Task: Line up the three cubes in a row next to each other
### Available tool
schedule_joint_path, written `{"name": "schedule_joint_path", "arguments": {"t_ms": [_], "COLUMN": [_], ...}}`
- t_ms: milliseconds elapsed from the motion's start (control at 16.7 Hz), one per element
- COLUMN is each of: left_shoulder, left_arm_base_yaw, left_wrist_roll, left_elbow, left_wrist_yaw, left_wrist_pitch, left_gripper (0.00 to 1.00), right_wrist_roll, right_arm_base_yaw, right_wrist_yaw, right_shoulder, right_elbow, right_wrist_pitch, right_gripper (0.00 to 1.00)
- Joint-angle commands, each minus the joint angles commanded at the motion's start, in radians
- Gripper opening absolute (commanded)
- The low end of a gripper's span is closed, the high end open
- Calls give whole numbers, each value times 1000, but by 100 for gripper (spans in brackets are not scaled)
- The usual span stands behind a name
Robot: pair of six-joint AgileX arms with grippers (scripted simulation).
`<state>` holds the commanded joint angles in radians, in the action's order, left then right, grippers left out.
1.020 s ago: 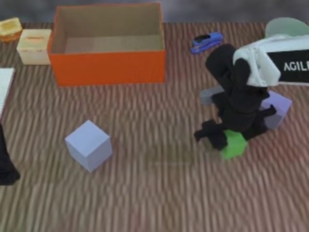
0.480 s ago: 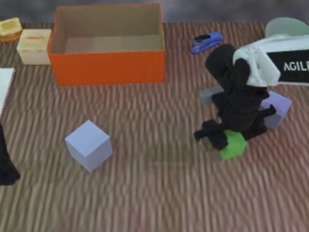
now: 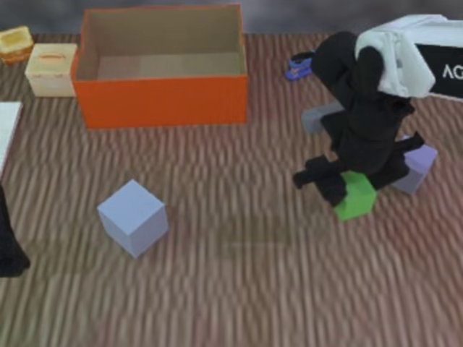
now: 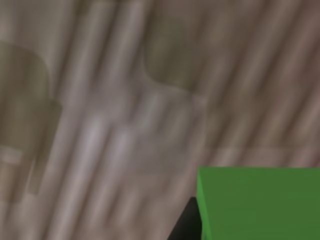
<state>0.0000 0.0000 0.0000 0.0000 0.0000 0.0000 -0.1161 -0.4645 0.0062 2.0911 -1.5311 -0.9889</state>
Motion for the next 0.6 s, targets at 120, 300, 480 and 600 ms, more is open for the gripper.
{"name": "schedule_joint_path", "arguments": {"t_ms": [120,300,480,600], "left_shoulder": [0,0,0,0], "left_arm_base_yaw": [0,0,0,0], "left_wrist_roll": [0,0,0,0], "left_elbow": [0,0,0,0], "left_wrist_yaw": [0,0,0,0], "left_wrist_pitch": [0,0,0,0], "left_gripper": [100,100,100,100], "right_wrist_roll": [1,1,-15,-72], "right_arm_base_yaw": [-1,-1,-4,-26], "right_wrist_yaw": [-1,-1,-1,1], "right_shoulder": [-24,-29,-27,-36], "right_elbow": [-27,-31,-29,-25], "right_wrist_pitch": [-44,-50,-50,-56], "right_gripper": [0,0,0,0]}}
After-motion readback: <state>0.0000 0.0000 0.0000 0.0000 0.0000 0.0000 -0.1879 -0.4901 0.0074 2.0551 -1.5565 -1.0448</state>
